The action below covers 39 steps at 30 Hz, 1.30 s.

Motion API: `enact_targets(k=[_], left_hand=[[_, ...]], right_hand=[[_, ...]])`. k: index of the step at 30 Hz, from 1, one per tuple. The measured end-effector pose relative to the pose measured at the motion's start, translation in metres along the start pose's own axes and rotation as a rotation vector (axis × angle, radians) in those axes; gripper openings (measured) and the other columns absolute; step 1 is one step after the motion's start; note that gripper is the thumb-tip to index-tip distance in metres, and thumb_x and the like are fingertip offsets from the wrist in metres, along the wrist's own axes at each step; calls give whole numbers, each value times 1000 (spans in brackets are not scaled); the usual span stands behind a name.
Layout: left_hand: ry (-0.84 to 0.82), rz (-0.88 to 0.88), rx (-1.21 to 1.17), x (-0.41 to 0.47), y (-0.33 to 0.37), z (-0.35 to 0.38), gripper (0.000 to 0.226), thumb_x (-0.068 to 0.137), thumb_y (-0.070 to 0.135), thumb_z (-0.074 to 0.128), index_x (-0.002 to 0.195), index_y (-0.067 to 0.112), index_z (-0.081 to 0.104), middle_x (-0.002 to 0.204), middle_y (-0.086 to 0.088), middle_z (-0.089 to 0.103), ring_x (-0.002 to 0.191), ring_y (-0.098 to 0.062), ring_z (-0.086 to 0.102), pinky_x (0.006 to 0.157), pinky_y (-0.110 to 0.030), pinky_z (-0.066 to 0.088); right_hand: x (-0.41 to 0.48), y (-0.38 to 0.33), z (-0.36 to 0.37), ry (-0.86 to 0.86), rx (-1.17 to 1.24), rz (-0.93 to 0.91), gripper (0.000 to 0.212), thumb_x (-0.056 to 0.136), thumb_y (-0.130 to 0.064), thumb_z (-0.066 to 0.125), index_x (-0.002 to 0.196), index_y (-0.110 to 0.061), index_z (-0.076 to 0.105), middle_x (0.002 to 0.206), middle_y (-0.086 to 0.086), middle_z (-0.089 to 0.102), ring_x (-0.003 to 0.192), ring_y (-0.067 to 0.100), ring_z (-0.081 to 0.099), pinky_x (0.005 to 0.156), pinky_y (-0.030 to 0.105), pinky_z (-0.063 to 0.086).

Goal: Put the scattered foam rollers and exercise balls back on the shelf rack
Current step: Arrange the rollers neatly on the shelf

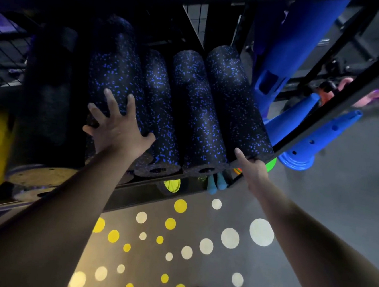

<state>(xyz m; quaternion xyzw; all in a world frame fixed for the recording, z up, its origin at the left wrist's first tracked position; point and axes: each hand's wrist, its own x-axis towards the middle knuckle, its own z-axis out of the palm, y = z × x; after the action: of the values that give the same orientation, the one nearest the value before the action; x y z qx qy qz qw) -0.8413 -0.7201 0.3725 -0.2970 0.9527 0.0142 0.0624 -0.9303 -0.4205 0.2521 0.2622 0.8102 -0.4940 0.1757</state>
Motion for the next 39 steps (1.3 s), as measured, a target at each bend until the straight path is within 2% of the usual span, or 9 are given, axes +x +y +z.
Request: enact_targets(k=[10, 13, 16, 18, 21, 28, 31, 34, 39], left_hand=[[-11, 9, 10, -1, -1, 0, 110, 83, 74, 62, 163, 31, 0, 169, -13, -18, 151, -56, 1, 105, -75, 33], [-16, 8, -2, -1, 0, -1, 110, 83, 74, 62, 163, 31, -1, 169, -13, -19, 151, -55, 0, 106, -76, 33], [-13, 10, 5, -1, -1, -1, 110, 83, 74, 62, 163, 31, -2, 169, -14, -19, 151, -56, 0, 106, -76, 34], [-12, 11, 9, -1, -1, 0, 111, 83, 75, 61, 163, 31, -2, 169, -14, -19, 151, -56, 0, 106, -76, 34], [-7, 10, 9, 1, -1, 2, 111, 83, 75, 61, 163, 31, -2, 169, -14, -19, 151, -56, 0, 106, -76, 33], [-4, 9, 3, 1, -2, 3, 111, 83, 73, 63, 163, 31, -1, 169, -13, -19, 151, -56, 0, 106, -76, 33], [-4, 13, 2, 2, -2, 3, 111, 83, 74, 62, 163, 31, -2, 169, -13, -20, 151, -56, -1, 106, -76, 33], [-10, 11, 7, 1, -2, 2, 111, 83, 74, 61, 163, 31, -3, 169, -13, -20, 151, -56, -1, 106, -75, 34], [3, 11, -1, 2, -2, 3, 111, 82, 74, 61, 163, 30, -2, 169, -13, -19, 151, -56, 0, 106, -75, 34]], right_hand=[[-16, 14, -1, 15, 88, -53, 48, 87, -56, 71, 108, -13, 63, 102, 0, 65, 97, 21, 60, 84, 30, 44], [-27, 22, 4, -84, 105, -79, 64, 75, -61, 79, 117, -13, 69, 108, -2, 74, 101, 17, 68, 86, 32, 52], [-40, 33, 15, -171, -128, -97, 93, 46, -75, 84, 117, -18, 66, 107, -4, 73, 101, 17, 68, 93, 40, 56], [-43, 31, 26, -159, -212, -117, 87, 52, -68, 89, 115, -16, 62, 108, -1, 69, 99, 20, 65, 87, 36, 54], [-39, 19, 38, -60, -191, -90, 76, 61, -61, 88, 108, -7, 62, 107, 9, 68, 94, 28, 64, 76, 34, 51], [-35, 5, 35, -78, -243, -182, 66, 68, -55, 87, 106, -6, 64, 98, 7, 67, 89, 26, 60, 70, 30, 41], [-30, 4, 38, -75, -229, -191, 65, 71, -58, 83, 104, -5, 65, 97, 9, 69, 93, 30, 63, 71, 32, 43], [-33, 8, 46, -61, -220, -209, 61, 73, -59, 80, 104, -8, 68, 102, 9, 72, 101, 31, 65, 78, 34, 48], [-41, 20, 49, -88, -236, -197, 49, 80, -54, 77, 104, -11, 72, 101, 6, 73, 102, 28, 65, 76, 29, 42]])
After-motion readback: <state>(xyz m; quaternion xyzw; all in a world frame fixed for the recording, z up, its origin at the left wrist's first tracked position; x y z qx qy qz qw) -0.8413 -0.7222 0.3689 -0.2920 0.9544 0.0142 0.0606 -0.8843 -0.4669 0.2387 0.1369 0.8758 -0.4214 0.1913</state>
